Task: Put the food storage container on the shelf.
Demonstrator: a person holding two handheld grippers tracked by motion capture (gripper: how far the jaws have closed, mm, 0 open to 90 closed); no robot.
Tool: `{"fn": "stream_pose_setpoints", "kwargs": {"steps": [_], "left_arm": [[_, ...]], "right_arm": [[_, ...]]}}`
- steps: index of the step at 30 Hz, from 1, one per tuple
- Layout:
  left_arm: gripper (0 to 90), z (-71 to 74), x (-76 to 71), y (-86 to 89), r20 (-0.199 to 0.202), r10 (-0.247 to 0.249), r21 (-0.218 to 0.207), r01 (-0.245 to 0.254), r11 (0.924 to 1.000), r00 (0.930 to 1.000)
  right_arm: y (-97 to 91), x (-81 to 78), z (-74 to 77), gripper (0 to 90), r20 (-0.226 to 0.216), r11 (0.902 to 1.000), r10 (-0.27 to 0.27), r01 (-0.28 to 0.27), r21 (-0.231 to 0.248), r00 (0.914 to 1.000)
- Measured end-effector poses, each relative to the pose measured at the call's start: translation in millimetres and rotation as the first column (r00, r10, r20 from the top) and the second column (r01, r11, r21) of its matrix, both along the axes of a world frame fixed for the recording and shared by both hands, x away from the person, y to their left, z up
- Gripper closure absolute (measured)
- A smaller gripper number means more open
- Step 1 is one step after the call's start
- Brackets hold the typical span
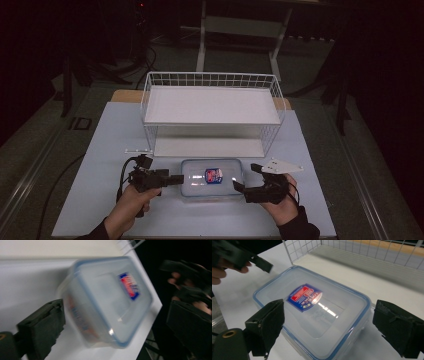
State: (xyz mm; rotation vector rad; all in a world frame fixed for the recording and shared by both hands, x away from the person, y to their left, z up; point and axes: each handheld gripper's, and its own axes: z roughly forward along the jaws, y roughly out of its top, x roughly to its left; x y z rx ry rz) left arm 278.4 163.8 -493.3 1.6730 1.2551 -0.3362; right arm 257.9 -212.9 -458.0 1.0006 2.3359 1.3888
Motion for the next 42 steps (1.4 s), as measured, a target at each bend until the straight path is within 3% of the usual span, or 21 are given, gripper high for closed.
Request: {"fn": "stream_pose_setpoints", "kwargs": {"steps": [4, 8, 10, 14, 18, 20, 23, 30, 35, 42], "left_arm": [[7.5, -15.2, 9.2, 2.5, -0.090, 0.007, -0.029, -0.010, 0.9995, 0.9959], [15.2, -25.0, 16.5, 2.7, -0.160, 0.015, -0.057, -0.024, 0.9981, 0.9870], [19.3, -28.9, 19.5, 2.6, -0.193, -0.005, -0.084, -0.011, 0.9964, 0.9812], [31.1, -34.4, 22.9, 2.7, -0.219, -0.034, -0.130, 0.005, 0.9915, 0.9752], [40.6, -38.9, 26.0, 1.2, -0.246, -0.057, -0.138, 0.024, 0.9902, 0.9676], [45.8, -41.6, 26.3, -1.3, -0.246, -0.079, -0.140, 0.045, 0.9892, 0.9660], [49.8, -39.9, 25.8, -0.8, -0.229, -0.089, -0.132, 0.060, 0.9895, 0.9693], [54.3, -39.9, 20.5, 3.0, -0.191, -0.111, -0.168, 0.079, 0.9825, 0.9753], [56.8, -36.5, 14.6, 4.5, -0.147, -0.140, -0.166, 0.115, 0.9794, 0.9793], [58.3, -32.6, 9.3, 4.7, -0.084, -0.181, -0.143, 0.168, 0.9754, 0.9798]], "right_arm": [[-0.1, -0.2, -2.2, 10.2, -0.018, 1.0000, 0.004, -0.004, 0.009, 0.9998], [-2.5, -0.4, -2.4, 11.4, -0.024, 0.9999, 0.000, 0.000, 0.010, 0.9997], [-3.6, -0.7, -2.5, 12.4, -0.029, 0.9999, 0.004, -0.003, 0.012, 0.9996], [-5.4, -1.2, -3.6, 12.6, -0.036, 1.0000, -0.002, 0.002, 0.009, 0.9994], [-7.4, -0.9, -5.1, 12.9, -0.049, 0.9999, -0.006, 0.007, 0.012, 0.9988], [-8.3, -0.9, -5.8, 13.1, -0.056, 0.9998, -0.009, 0.010, 0.015, 0.9984], [-11.0, -0.6, -7.0, 13.5, -0.065, 0.9997, -0.019, 0.020, 0.014, 0.9977], [-18.0, 3.5, -14.0, 15.7, -0.136, 0.9985, -0.035, 0.040, 0.036, 0.9901], [-21.6, 8.8, -22.5, 20.7, -0.222, 0.9957, -0.035, 0.053, 0.076, 0.9745], [-23.4, 16.2, -32.2, 29.3, -0.307, 0.9925, -0.023, 0.058, 0.108, 0.9516]]}}
